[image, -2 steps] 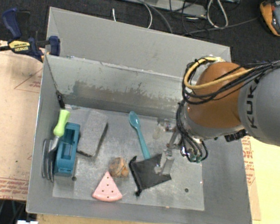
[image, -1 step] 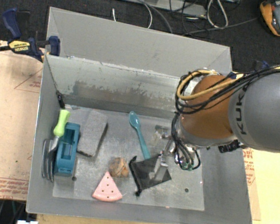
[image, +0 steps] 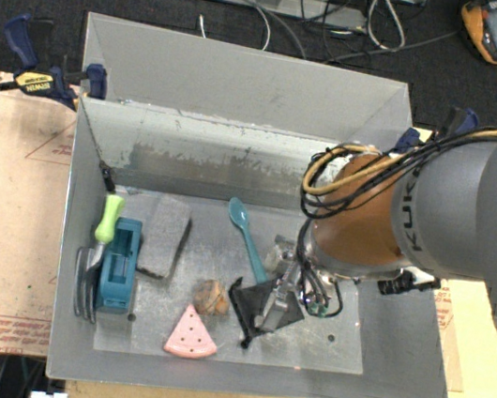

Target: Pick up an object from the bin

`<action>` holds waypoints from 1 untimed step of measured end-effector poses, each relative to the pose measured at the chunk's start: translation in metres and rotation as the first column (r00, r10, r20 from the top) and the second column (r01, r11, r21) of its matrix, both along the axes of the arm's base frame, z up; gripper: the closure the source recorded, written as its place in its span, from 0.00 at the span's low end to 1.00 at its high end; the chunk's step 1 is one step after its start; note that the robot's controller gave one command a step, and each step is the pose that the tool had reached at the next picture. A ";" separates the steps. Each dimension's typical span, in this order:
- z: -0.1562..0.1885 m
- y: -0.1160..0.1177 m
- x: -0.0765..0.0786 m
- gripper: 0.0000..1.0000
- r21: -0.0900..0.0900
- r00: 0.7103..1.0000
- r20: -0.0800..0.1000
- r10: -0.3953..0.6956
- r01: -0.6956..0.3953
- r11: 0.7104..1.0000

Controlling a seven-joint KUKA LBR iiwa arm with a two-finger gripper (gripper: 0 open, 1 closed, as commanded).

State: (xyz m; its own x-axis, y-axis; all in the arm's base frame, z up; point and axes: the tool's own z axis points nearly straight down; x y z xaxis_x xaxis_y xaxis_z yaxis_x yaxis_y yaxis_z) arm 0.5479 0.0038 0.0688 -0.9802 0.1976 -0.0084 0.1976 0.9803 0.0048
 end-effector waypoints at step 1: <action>0.007 0.003 0.004 1.00 0.000 0.999 -0.006 0.034 -0.034 0.999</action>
Offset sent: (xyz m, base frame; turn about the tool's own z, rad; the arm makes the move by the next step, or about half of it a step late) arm 0.0000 0.0000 0.0000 0.0000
